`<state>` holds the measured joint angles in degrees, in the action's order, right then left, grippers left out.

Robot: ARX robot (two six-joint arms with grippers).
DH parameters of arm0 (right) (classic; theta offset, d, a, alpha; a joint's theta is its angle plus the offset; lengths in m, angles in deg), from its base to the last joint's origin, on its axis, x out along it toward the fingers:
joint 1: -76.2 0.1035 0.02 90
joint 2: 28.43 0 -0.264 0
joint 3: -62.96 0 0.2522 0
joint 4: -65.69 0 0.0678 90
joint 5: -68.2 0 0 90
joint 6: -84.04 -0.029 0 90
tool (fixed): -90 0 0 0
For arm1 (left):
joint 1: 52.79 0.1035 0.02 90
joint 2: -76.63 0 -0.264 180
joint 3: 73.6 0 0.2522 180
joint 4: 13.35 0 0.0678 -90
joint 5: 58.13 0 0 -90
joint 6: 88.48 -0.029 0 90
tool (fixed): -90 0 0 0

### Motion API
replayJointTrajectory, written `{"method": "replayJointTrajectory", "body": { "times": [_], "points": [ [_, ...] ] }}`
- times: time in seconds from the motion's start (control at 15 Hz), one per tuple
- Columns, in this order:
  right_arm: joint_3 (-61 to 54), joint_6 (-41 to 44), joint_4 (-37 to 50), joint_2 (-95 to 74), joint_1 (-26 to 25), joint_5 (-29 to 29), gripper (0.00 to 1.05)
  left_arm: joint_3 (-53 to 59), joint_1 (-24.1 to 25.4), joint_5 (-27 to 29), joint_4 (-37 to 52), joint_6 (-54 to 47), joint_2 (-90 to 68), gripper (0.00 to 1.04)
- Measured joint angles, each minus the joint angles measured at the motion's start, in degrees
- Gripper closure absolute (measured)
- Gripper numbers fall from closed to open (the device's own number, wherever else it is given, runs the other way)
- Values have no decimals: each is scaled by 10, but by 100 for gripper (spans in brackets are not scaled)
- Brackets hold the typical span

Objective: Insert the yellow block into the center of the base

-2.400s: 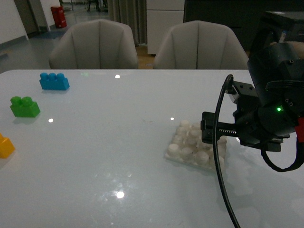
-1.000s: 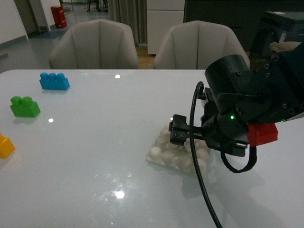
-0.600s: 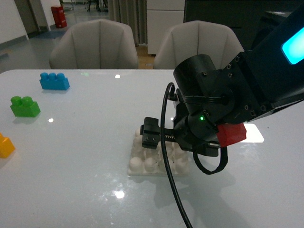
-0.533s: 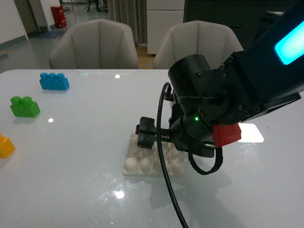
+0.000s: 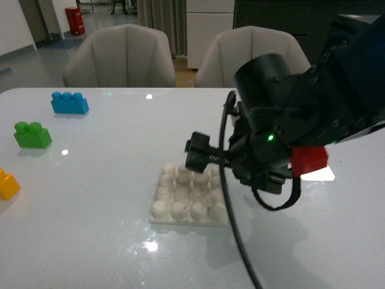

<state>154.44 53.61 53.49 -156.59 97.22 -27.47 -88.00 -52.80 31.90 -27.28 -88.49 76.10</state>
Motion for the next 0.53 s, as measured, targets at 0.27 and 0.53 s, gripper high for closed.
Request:
{"method": "replayJointTrajectory", "body": {
  "times": [0.27, 0.53],
  "points": [
    [-70, -4, 84, 147, -92, 1, 6, 0, 0, 0, 0, 0, 0, 7],
    [-249, 80, 198, 378, -179, -10, 6, 0, 0, 0, 0, 0, 0, 7]
  ]
}}
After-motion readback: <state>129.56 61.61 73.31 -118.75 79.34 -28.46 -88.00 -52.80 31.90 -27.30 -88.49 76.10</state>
